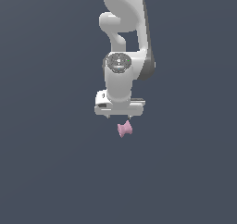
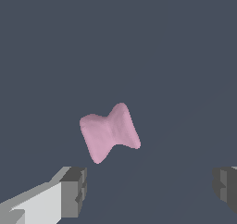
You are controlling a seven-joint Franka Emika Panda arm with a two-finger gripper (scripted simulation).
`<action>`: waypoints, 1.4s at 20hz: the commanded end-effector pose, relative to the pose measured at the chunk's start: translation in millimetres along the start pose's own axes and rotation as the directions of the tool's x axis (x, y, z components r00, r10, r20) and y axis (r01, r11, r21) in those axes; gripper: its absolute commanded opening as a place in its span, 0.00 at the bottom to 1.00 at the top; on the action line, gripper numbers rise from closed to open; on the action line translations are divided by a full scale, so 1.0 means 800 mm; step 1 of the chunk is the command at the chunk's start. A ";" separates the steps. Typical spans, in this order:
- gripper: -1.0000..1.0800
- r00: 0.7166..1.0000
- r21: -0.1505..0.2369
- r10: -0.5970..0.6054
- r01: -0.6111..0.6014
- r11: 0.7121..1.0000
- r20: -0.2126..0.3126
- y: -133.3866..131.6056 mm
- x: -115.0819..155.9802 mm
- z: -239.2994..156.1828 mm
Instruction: Pick up the object and move it to a goal position.
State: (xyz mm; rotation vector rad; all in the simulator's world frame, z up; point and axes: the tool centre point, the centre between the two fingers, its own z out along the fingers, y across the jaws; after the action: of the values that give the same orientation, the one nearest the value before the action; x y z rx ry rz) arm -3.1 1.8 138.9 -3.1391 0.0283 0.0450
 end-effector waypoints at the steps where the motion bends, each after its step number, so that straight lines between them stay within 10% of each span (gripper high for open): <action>1: 0.96 1.000 0.000 0.000 0.000 1.000 0.000 0.000 0.000 0.000; 28: 0.96 0.970 -0.003 -0.241 0.241 0.970 -0.011 -0.035 0.004 0.042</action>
State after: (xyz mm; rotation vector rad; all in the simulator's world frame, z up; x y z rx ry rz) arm -1.5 29.3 109.4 -3.1219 -0.3069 0.0327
